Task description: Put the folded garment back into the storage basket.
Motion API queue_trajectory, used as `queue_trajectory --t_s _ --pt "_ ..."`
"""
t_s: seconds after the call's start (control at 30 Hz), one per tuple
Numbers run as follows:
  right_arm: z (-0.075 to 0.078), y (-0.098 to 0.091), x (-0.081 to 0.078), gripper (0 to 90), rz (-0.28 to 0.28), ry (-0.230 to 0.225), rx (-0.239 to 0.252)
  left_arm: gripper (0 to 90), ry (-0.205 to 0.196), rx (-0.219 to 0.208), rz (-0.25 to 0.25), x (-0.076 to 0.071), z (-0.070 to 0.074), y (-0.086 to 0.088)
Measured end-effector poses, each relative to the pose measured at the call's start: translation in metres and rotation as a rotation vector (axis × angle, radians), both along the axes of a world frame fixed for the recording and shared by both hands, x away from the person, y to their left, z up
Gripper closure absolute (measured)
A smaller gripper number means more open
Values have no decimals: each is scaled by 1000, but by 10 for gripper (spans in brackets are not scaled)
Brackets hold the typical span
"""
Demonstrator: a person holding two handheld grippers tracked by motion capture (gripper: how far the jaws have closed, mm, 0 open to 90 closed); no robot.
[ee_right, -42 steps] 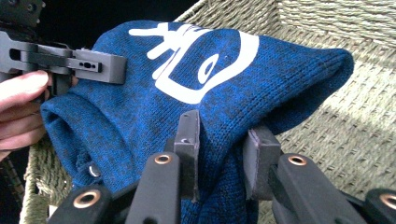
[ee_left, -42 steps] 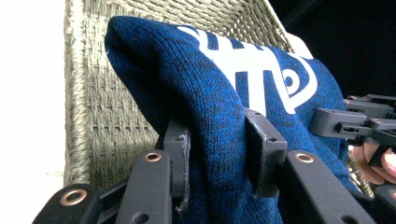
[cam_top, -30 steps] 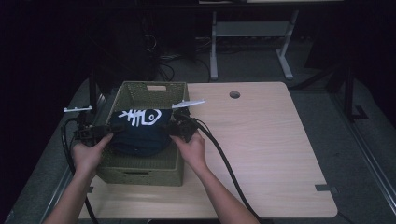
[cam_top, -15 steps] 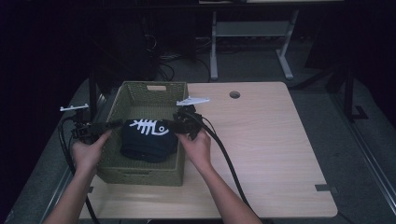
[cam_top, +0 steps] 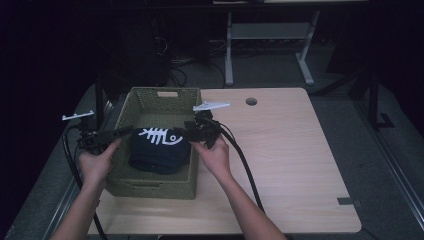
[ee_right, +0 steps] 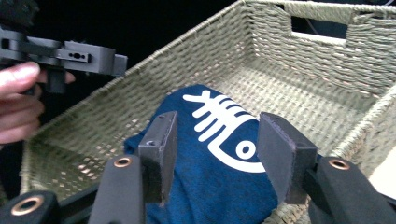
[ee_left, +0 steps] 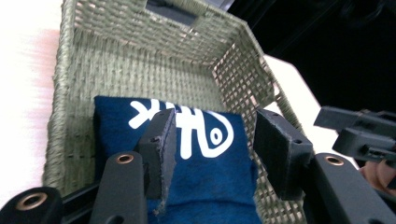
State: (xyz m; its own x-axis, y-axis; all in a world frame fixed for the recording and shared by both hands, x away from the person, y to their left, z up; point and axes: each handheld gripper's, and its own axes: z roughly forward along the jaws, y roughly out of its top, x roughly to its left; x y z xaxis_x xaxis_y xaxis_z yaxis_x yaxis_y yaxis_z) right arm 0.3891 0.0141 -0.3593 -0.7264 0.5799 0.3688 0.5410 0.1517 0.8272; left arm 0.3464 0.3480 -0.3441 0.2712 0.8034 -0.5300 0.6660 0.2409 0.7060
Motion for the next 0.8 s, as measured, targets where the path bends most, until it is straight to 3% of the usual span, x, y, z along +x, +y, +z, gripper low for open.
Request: queue_trajectory --t_s 0.33,0.8 --pt "3 -17 0 392 28 22 53 453 -37 -13 -18 -5 6 -7" --pt "9 -53 -1 299 23 -1 108 349 -92 -33 -76 -9 9 -31"
